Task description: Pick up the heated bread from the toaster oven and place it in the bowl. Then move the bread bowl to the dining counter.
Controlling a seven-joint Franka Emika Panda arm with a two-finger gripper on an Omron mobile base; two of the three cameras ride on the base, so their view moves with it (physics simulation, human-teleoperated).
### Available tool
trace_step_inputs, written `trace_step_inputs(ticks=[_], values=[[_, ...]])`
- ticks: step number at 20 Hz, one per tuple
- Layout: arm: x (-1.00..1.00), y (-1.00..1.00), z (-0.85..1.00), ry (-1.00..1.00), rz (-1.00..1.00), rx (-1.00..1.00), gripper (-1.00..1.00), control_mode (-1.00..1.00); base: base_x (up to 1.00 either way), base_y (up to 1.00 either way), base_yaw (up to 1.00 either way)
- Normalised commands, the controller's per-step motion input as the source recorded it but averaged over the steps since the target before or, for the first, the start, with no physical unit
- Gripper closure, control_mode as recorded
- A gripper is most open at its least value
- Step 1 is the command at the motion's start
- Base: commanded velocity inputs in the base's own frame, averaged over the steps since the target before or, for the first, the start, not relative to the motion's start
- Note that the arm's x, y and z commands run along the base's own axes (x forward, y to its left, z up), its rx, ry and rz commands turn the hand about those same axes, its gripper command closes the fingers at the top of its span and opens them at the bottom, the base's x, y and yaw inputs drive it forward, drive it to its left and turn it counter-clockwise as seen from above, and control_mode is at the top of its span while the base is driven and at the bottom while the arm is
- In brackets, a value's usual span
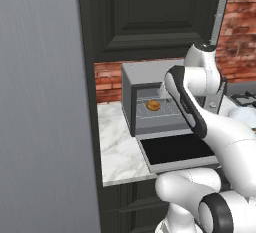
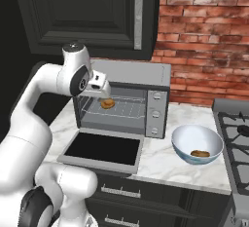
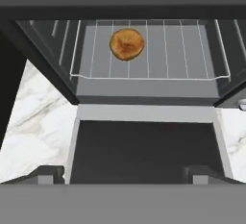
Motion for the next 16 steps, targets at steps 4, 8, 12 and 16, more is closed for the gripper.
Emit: trace_step_inputs(ticks=[4,8,12,16], values=[[0.15,-0.2,-0.46,-0.3,-0.01,0.0,-1.0,-1.0,0.0,0.0,0.0],[0.33,-0.03,-0.15,-0.1,0.0,0.0,-1.0,-1.0,0.0,0.0,0.0],[0.42,-0.09,-0.08,-0.03,0.0,0.0,-1.0,-1.0,0.0,0.0,0.0],[0.42,-0.09,-0.26,0.0,0.0,0.0,-1.0,-1.0,0.0,0.0,0.0]])
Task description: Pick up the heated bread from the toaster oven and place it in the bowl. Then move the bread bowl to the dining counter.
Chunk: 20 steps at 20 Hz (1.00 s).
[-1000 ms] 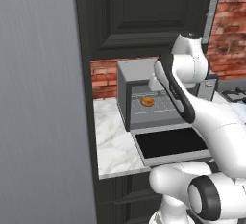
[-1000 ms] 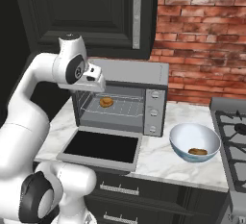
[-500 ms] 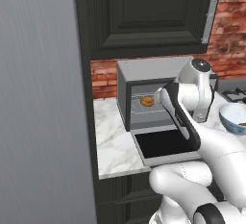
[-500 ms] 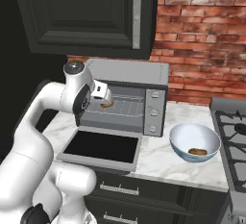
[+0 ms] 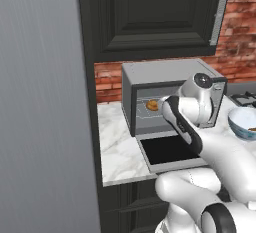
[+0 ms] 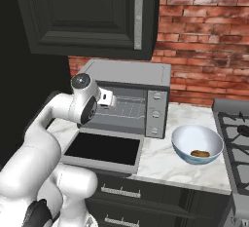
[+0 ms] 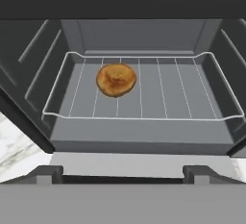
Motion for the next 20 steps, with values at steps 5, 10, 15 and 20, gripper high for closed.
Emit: trace_step_inputs(ticks=[5,10,15,20], values=[[0.38,-0.3,-0.35,0.0,0.0,0.0,-1.0,-1.0,0.0,0.0,0.0],[0.34,-0.42,-0.37,0.0,0.0,0.01,-1.0,-1.0,0.0,0.0,0.0],[0.48,-0.2,-0.31,0.0,0.0,0.0,-1.0,-1.0,0.0,0.0,0.0],[0.52,-0.01,-0.37,0.0,0.0,0.0,-1.0,-1.0,0.0,0.0,0.0]])
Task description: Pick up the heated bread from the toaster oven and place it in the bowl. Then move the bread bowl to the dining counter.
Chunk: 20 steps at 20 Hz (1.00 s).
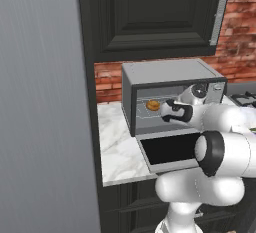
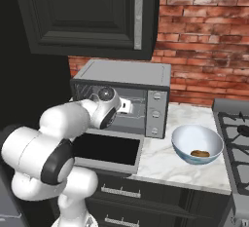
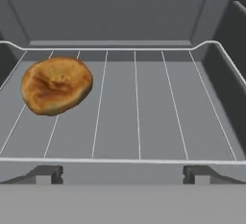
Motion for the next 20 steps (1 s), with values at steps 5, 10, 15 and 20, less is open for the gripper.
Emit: trace_step_inputs(ticks=[5,10,15,20], values=[[0.47,0.0,-0.41,0.0,0.0,0.0,-1.0,-1.0,0.0,0.0,0.0],[0.39,0.0,-0.39,0.0,0.0,0.0,-1.0,-1.0,0.0,0.0,0.0],[0.06,0.0,-0.09,0.07,0.0,0.0,-1.0,-1.0,0.0,0.0,0.0],[-0.62,-0.05,-0.14,0.31,-0.04,0.0,-1.0,-1.0,0.0,0.0,0.0]])
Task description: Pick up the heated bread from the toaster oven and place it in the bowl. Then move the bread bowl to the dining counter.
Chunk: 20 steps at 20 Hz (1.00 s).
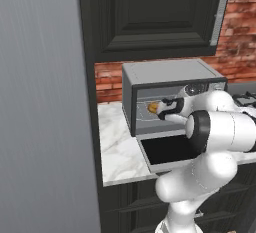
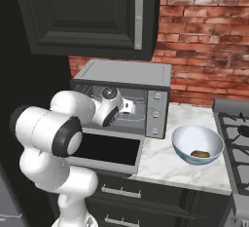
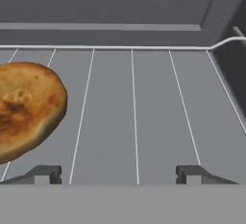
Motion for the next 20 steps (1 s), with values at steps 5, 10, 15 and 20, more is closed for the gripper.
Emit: trace_step_inputs(ticks=[5,10,15,20], values=[[-1.0,-0.15,-0.05,0.46,-0.06,0.0,-1.0,-1.0,0.0,0.0,0.0],[-1.0,-0.28,-0.11,0.44,-0.04,0.0,-1.0,-1.0,0.0,0.0,0.0],[-0.94,-0.07,-0.08,0.11,-0.01,0.02,-1.0,-1.0,0.0,0.0,0.0],[-0.1,0.38,0.57,-0.26,-0.02,0.02,-1.0,-1.0,0.0,0.0,0.0]])
